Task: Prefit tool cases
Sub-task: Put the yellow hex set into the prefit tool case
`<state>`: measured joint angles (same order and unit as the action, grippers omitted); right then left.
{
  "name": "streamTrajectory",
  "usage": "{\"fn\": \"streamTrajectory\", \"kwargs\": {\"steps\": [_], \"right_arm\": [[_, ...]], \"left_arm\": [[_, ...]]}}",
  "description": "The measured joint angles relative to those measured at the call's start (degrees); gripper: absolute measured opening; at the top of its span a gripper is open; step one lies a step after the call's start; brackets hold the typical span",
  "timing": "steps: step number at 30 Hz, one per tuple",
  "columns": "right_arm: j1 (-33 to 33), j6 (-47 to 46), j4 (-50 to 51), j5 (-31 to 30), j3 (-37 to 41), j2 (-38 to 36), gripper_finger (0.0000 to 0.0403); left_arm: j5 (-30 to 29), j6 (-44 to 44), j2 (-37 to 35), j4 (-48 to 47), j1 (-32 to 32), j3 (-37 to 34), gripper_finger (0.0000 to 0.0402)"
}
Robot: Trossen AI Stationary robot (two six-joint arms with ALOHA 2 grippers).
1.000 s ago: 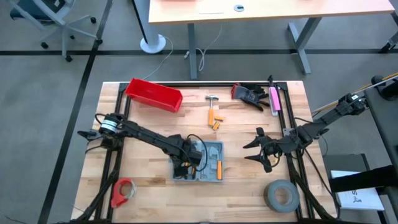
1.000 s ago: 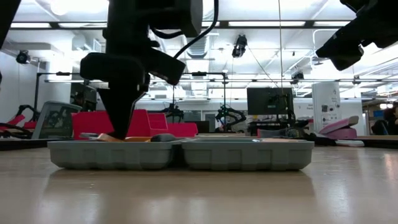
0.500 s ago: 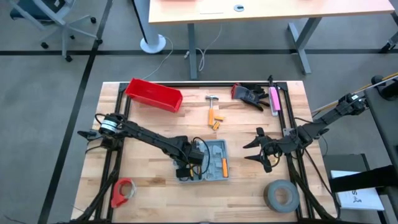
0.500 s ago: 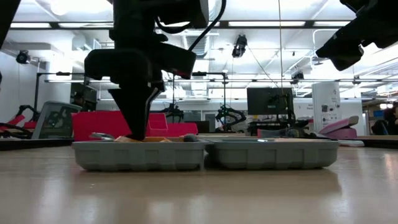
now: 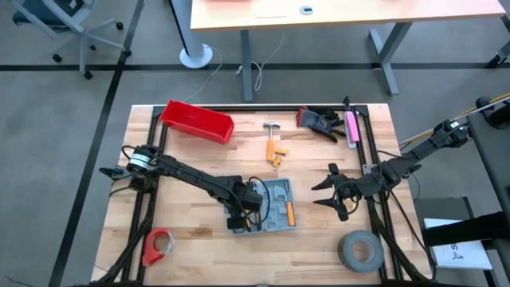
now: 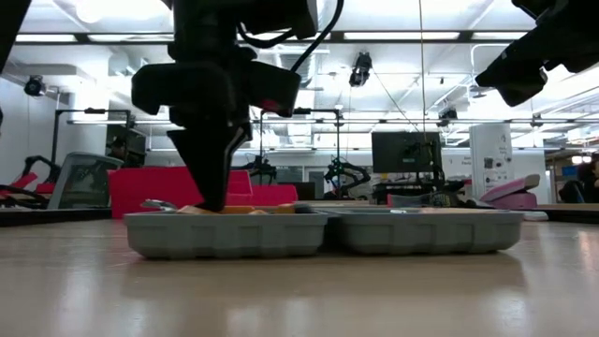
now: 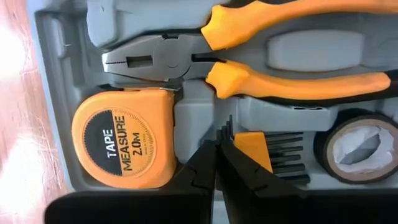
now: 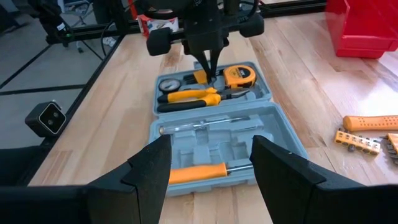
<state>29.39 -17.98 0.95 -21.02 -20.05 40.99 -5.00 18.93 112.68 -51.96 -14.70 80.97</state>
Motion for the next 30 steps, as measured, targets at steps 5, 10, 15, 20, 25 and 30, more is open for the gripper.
{"fn": "streamTrajectory", "kwargs": {"steps": [5,10,15,20,25,30], "right_arm": [[0.00,0.00,0.00,0.00,0.00,-0.02,0.0199],[0.00,-0.43,0.00,0.00,0.00,-0.01,0.0199],[0.00,-0.20,0.00,0.00,0.00,0.00,0.0199],[0.00,-0.23,0.02,0.00,0.04,-0.02,0.0199],[0.00,-0.39,0.04,0.00,0.04,-0.02,0.0199],[0.00,-0.41,0.04,0.00,0.04,0.00,0.0199]], "left_arm": [[0.03,0.17,0.00,1.04,0.00,0.00,0.0025],[-0.12,2.37,0.00,0.99,0.00,0.00,0.0070],[-0.28,3.24,-0.02,0.69,0.00,0.00,0.0107],[0.02,4.31,-0.21,0.31,-0.14,0.00,0.0128],[0.49,5.97,-0.22,-0.12,-1.44,0.00,0.0125],[0.60,8.54,-0.24,-0.09,-3.10,0.00,0.0113]]}}
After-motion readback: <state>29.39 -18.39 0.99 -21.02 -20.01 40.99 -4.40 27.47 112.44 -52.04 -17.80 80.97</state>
